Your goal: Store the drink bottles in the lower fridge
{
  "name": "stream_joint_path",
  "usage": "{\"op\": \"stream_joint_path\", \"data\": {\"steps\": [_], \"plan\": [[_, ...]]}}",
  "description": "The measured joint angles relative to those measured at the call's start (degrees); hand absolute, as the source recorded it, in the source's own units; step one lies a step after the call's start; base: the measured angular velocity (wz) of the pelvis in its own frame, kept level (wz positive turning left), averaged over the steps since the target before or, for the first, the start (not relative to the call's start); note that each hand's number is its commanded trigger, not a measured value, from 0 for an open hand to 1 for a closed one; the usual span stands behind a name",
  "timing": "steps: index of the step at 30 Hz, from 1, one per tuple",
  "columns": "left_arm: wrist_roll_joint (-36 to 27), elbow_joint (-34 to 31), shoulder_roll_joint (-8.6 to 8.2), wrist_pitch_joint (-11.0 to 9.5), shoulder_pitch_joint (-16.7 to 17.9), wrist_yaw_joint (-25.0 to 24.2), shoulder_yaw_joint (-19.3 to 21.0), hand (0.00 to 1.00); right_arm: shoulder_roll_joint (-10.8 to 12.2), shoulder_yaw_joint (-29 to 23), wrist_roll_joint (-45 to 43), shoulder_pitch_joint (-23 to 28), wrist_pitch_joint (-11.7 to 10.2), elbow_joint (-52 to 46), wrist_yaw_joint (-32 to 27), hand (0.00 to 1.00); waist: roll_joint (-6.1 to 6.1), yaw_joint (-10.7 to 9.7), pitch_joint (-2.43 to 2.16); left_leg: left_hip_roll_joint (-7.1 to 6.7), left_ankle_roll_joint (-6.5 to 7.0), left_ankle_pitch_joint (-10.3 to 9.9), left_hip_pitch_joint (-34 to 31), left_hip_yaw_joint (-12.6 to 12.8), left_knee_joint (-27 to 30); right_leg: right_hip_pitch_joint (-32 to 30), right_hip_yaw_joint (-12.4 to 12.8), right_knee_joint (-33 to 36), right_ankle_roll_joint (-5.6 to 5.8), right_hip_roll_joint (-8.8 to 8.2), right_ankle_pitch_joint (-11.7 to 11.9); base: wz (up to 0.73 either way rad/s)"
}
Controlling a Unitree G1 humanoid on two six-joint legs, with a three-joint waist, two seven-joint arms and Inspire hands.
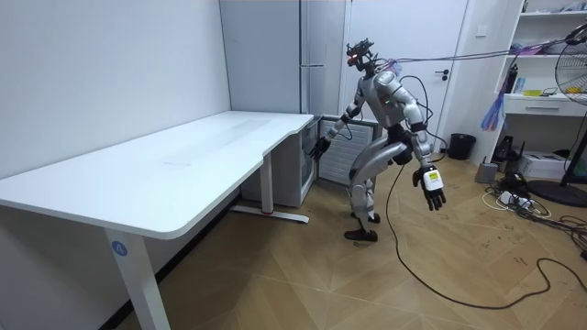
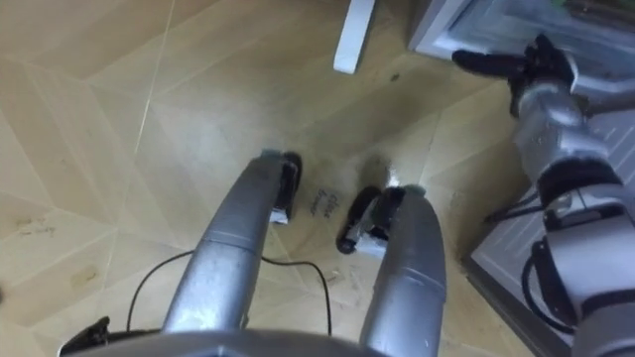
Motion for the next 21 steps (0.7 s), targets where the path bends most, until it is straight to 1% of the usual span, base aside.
{"op": "stream_joint_path", "data": {"steps": [1, 5, 7, 9, 11, 13, 15, 16, 18, 21], "plan": [[-0.03, -0.43, 0.15, -0.05, 0.0, 0.32, 0.01, 0.0, 0.01, 0.0, -0.17, -0.4, 0.32, -0.46, -2.13, 0.0, -0.04, 0.03, -0.01, -0.18, -0.11, 0.36, -0.36, 0.07, -0.08, -0.44, -0.07, 0.38, -0.16, -0.35, -0.09, 0.2], [-0.08, -0.4, 0.28, -0.88, 0.0, 1.04, -0.04, 0.0, 0.13, 0.55, -0.1, -0.47, 0.58, -2.39, -6.81, 0.0, -0.07, 0.22, 0.0, -0.25, -0.28, 0.95, -0.72, -0.12, -0.46, -0.6, -0.89, 0.54, -0.76, -0.96, -0.15, 0.11], [-0.25, -0.18, 0.33, -1.19, 0.11, 1.05, -0.09, 0.0, 0.24, 1.35, 0.16, -1.21, 1.67, -3.4, -10.24, 0.0, -0.06, 0.39, 0.0, -0.24, -0.38, 1.09, -0.97, -0.38, -0.48, -0.61, -1.33, 0.58, -1.07, -1.11, -0.25, 0.05], [-0.25, -0.05, 0.35, -1.22, 0.21, 1.05, -0.13, 0.0, 0.34, 1.34, 0.14, -2.31, 2.31, -3.48, -12.77, 0.0, -0.03, 0.41, -0.02, -0.35, -0.3, 1.29, -1.11, -0.73, -0.49, -0.61, -1.62, 0.59, -1.19, -1.13, -0.28, 0.07], [-0.25, -0.03, 0.37, -1.22, 0.31, 1.04, -0.14, 0.0, 0.42, 1.34, 0.14, -3.43, 2.56, -3.48, -15.47, 0.0, -0.02, 0.43, -0.02, -0.86, -0.55, 1.47, -1.22, -1.26, -0.49, -0.6, -1.74, 0.67, -1.27, -1.19, -0.29, 0.12], [-0.26, 0.2, 0.41, -1.21, 0.37, 1.01, -0.13, 0.0, 0.67, 1.3, 0.64, -5.18, 2.91, -4.64, -19.95, 0.0, -0.01, 0.55, -0.03, -1.16, -0.64, 1.51, -1.25, -1.59, -0.26, -0.53, -1.77, 1.04, -1.51, -1.25, -0.43, 0.11], [-0.09, 0.21, 0.41, -1.22, 0.37, 1.0, -0.14, 0.0, 0.79, 1.31, 0.7, -5.45, 2.91, -4.61, -22.57, 0.0, 0.04, 0.76, -0.05, -1.53, -0.65, 1.5, -1.14, -1.68, -0.06, -0.45, -1.77, 1.49, -1.56, -1.6, -0.7, 0.1], [-0.08, 0.2, 0.39, -1.21, 0.37, 1.0, -0.22, 0.0, 0.84, 1.31, 0.66, -5.45, 2.9, -4.63, -23.67, 0.0, 0.15, 0.81, -0.11, -1.86, -0.72, 1.54, -1.11, -1.83, -0.06, -0.45, -1.76, 1.63, -1.56, -1.79, -0.77, 0.1], [-0.04, 0.2, 0.43, -1.2, 0.53, 1.0, -0.21, 0.0, 0.83, 1.31, 0.69, -5.48, 2.9, -5.16, -24.91, 0.0, 0.32, 0.84, -0.2, -2.01, -0.72, 1.54, -1.09, -1.83, -0.05, -0.44, -1.77, 1.78, -1.46, -2.02, -0.93, 0.03], [-0.13, 0.2, 0.73, -1.17, 0.65, 1.0, -0.2, 0.0, 0.82, 1.35, 1.33, -5.48, 2.89, -6.26, -26.42, 0.0, 0.41, 1.21, -0.21, -1.97, -0.72, 1.54, -0.96, -1.83, 0.12, -0.36, -1.74, 1.92, -1.43, -1.95, -0.99, 0.0]]}}
